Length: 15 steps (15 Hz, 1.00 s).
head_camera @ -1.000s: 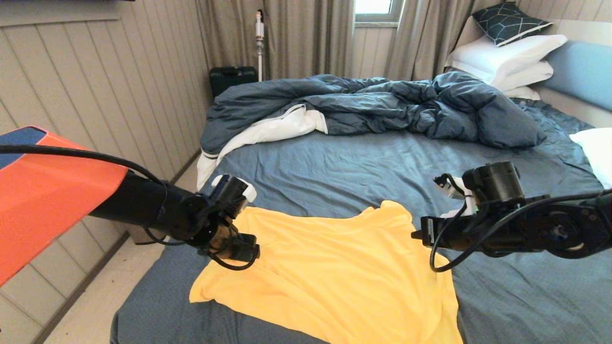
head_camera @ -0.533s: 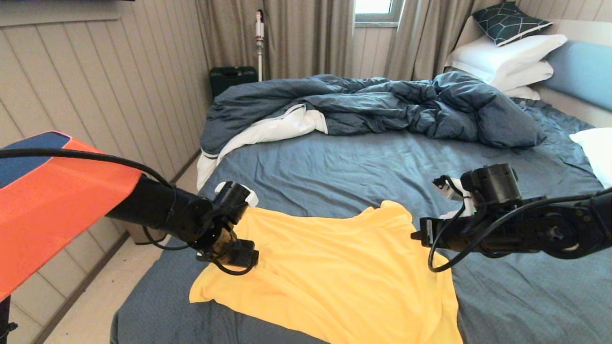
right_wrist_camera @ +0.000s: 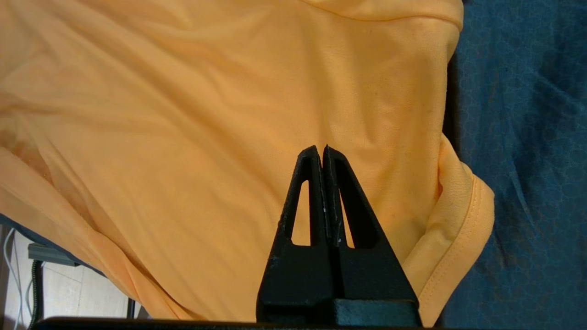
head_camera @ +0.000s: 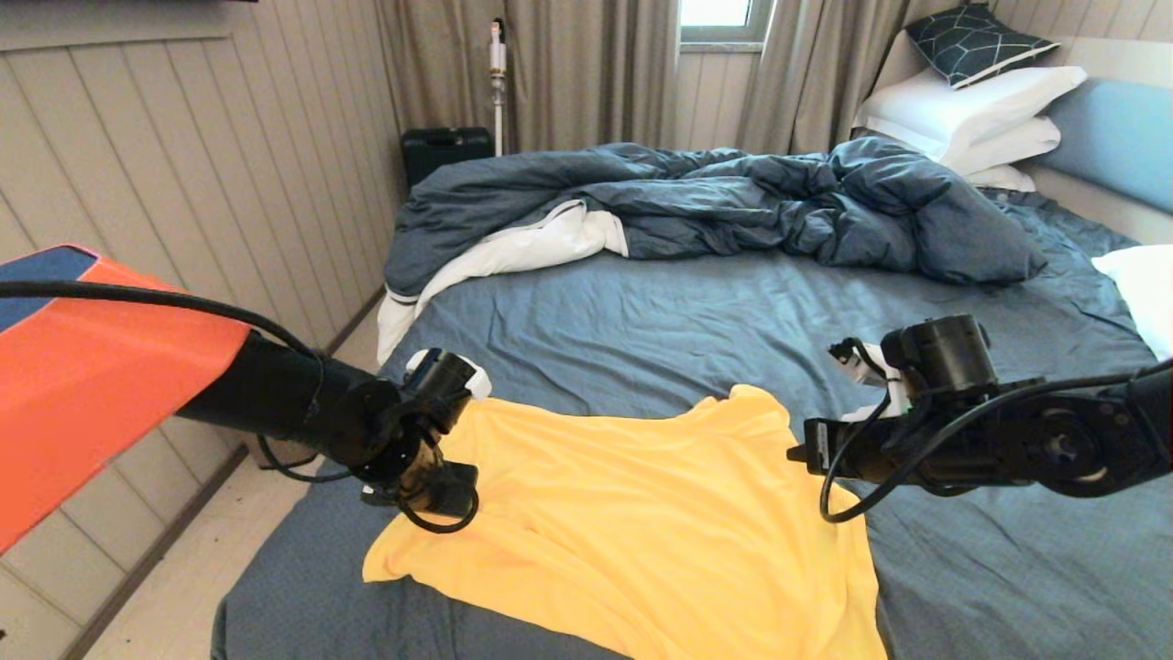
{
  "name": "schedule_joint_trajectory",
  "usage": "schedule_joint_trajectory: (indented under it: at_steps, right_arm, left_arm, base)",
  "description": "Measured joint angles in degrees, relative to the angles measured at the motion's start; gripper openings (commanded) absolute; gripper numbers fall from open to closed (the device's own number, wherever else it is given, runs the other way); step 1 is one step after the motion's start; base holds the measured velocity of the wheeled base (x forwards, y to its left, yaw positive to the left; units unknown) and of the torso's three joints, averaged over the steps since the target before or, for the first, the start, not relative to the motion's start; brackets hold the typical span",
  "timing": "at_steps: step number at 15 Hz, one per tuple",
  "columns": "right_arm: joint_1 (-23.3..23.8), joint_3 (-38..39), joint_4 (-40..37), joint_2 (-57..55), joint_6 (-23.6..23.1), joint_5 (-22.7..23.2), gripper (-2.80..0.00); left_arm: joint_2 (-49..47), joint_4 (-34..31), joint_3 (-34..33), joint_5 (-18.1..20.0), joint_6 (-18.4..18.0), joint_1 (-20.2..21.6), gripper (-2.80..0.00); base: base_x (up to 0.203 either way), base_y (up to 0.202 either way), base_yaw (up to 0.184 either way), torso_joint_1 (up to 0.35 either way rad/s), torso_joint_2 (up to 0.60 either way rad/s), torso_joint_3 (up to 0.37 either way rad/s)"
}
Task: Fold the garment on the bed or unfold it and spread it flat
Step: Unford the yellow T-shirt
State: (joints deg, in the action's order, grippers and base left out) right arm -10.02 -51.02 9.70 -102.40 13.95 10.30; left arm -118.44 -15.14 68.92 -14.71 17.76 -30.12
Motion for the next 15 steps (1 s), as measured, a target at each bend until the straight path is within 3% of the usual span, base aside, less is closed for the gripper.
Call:
schedule_joint_trajectory:
  at_steps: [4, 7, 11, 15]
  right_arm:
    - [-0.15, 0.04, 0.00, -0.38, -0.02, -0.02, -2.80]
    - [-0.26, 0.04, -0.01, -0.49, -0.03, -0.07, -2.80]
    - [-0.23, 0.04, -0.01, -0.68, -0.04, -0.03, -2.80]
    - [-0.09, 0.07, 0.86, -1.18, -0.04, -0.13, -2.80]
  left_arm:
    - [5.50, -1.39, -6.22, -1.33, 0.54, -0.61, -2.80]
    - [9.36, -1.32, -12.01, -1.32, 2.68, -3.61, -2.80]
    - [11.52, -1.22, -19.62, -1.22, 9.53, -11.73, -2.80]
    - [11.62, -2.00, -22.66, -1.50, 15.38, -19.91, -2.80]
  base:
    - [0.000, 0.000, 0.000, 0.000, 0.00, 0.000]
    - [0.000, 0.000, 0.000, 0.000, 0.00, 0.000]
    - [0.000, 0.000, 0.000, 0.000, 0.00, 0.000]
    - [0.000, 0.000, 0.000, 0.000, 0.00, 0.000]
